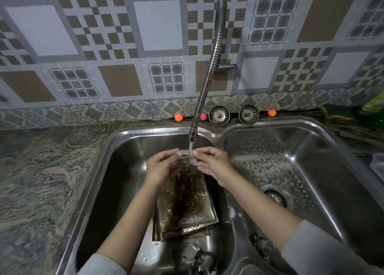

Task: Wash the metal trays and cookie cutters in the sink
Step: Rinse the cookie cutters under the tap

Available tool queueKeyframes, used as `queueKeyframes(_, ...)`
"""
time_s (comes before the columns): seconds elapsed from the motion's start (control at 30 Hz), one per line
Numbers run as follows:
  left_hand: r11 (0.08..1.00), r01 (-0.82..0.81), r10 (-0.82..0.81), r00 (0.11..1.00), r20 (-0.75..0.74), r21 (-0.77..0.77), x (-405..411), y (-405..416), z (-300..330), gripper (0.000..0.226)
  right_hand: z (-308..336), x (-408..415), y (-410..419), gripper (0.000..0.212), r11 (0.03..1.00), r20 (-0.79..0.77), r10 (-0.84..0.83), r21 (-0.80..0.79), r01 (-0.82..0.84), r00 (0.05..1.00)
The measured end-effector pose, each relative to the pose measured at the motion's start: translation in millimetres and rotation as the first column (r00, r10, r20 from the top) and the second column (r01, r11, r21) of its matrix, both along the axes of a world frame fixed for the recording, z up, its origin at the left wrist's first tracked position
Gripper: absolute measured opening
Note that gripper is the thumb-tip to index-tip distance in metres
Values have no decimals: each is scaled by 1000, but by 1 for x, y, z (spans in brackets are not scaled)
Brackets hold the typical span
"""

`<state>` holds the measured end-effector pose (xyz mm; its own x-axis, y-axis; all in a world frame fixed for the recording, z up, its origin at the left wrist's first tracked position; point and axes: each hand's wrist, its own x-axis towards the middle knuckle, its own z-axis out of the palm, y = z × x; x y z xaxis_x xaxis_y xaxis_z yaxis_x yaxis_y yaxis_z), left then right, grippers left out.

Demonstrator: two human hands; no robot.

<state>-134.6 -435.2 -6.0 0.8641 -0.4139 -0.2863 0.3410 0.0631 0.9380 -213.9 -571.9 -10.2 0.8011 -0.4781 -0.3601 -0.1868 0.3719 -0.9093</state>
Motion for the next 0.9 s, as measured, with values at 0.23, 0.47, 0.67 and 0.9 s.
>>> queueKeyframes(0.23, 998, 58, -59, 998, 23, 35, -9, 24, -7, 19, 11, -20, -11, 8, 998, -13, 56, -11, -56, 998)
queueKeyframes(0.47, 632, 596, -678, 735, -19, 495, -47, 57, -66, 16, -2, -129, -76, 14, 952, -229, 148, -231, -201, 962)
queueKeyframes(0.67, 273, 722, -889, 442, -120, 636, -75, 67, -113, 27, -50, -189, -92, 25, 732, -542, 267, -425, -533, 797)
queueKeyframes(0.9, 53, 759, -972, 190, -142, 649, -92, 48, -120, 72, -93, -188, -84, 30, 504, -743, 391, -320, -802, 543)
